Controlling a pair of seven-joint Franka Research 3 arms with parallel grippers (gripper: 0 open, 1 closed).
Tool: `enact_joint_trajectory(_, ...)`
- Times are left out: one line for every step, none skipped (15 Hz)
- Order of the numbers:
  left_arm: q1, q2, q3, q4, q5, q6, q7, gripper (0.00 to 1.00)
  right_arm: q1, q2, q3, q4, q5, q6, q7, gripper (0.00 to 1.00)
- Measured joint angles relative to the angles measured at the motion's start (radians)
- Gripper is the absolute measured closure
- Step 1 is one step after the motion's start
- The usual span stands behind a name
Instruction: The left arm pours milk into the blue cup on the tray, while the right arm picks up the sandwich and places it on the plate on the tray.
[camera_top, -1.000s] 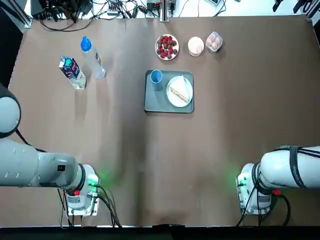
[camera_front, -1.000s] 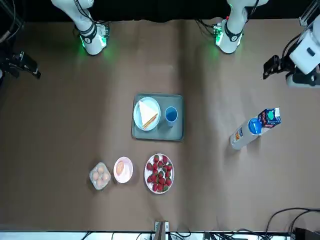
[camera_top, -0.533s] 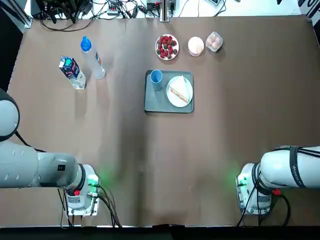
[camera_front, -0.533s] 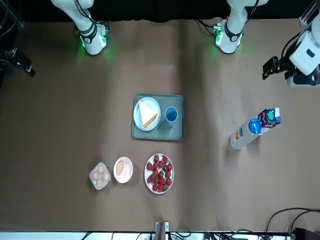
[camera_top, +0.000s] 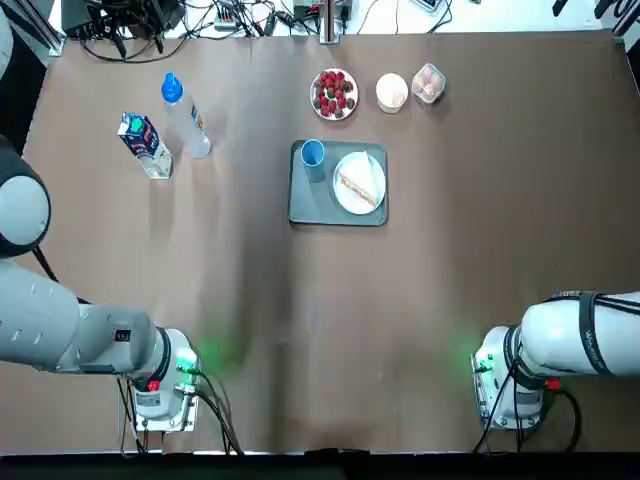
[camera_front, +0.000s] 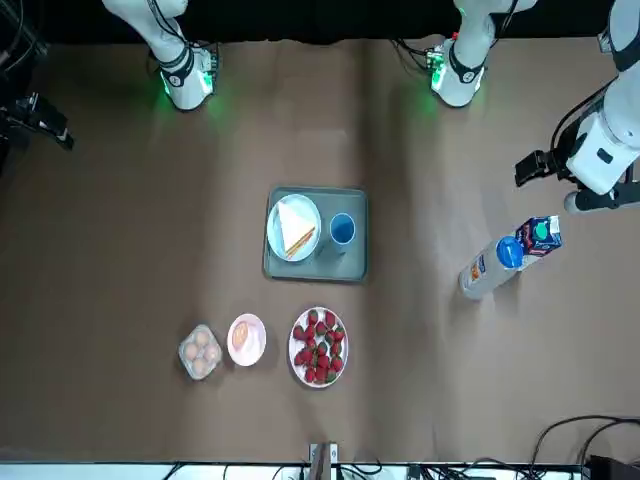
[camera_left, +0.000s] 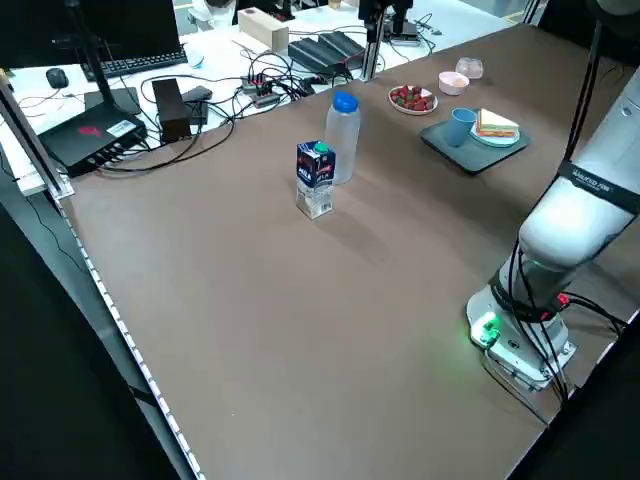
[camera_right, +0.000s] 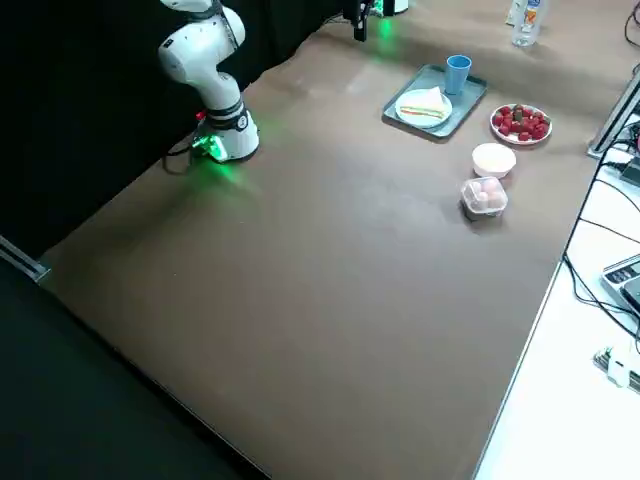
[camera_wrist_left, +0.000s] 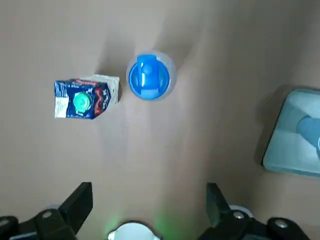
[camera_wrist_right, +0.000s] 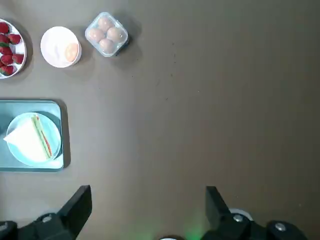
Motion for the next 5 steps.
enact_joint_trajectory(0.0,0.008,0.0,0.013,0.0,0.003,0.0,0.0,0.0,0.0,0.0,0.0,0.0,-0.001,-0.003,0.0)
enact_joint_trajectory(-0.001,0.014,0.0,0.025,0.0,0.006,0.0,0.0,0.0,0.0,0.0,0.0,0.0,-0.002,-0.004,0.0)
enact_joint_trajectory(-0.002,0.019,0.0,0.033,0.0,0.011,0.0,0.0,0.0,0.0,0.0,-0.001,0.0,-0.003,-0.005,0.0)
enact_joint_trajectory(-0.003,0.021,0.0,0.038,0.0,0.018,0.0,0.0,0.0,0.0,0.001,-0.002,0.0,-0.004,-0.006,0.0)
enact_joint_trajectory(-0.004,0.023,0.0,0.041,0.0,0.024,0.0,0.0,0.0,0.001,0.001,-0.003,0.0,-0.004,-0.007,0.0)
